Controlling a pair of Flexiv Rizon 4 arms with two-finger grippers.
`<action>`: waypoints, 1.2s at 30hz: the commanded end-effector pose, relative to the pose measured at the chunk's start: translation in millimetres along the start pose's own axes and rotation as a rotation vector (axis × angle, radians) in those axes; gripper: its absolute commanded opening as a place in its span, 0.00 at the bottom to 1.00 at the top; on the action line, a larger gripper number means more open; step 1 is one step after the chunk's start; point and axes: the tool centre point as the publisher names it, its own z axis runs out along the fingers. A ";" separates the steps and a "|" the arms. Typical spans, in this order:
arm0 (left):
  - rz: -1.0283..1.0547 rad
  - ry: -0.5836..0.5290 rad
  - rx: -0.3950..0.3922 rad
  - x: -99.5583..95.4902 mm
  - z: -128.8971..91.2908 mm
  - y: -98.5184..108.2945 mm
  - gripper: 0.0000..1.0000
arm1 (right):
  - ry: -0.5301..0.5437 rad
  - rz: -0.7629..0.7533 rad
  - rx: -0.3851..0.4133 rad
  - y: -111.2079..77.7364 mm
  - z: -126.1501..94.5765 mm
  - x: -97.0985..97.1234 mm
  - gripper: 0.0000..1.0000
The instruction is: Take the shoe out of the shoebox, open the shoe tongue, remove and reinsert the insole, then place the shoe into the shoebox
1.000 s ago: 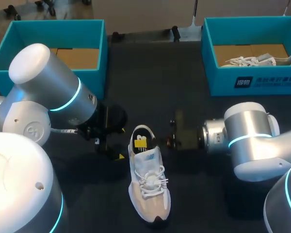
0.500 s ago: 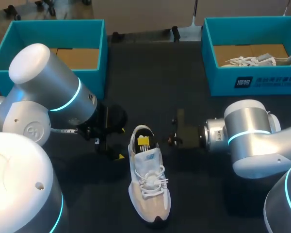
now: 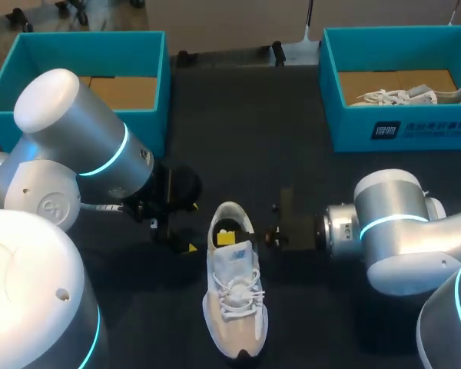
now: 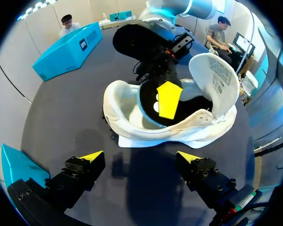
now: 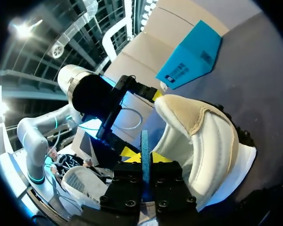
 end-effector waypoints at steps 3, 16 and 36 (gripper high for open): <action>0.001 -0.001 0.002 0.7 0.1 1.0 1.00 | -0.020 -0.037 0.025 7.3 5.9 8.4 0.44; 0.027 -0.007 0.016 2.9 -6.4 -2.5 1.00 | -0.052 -0.090 0.048 24.2 -0.2 10.1 0.42; 0.084 0.048 0.026 2.4 -28.0 11.2 1.00 | -0.049 -0.010 0.041 10.2 0.5 -5.8 0.00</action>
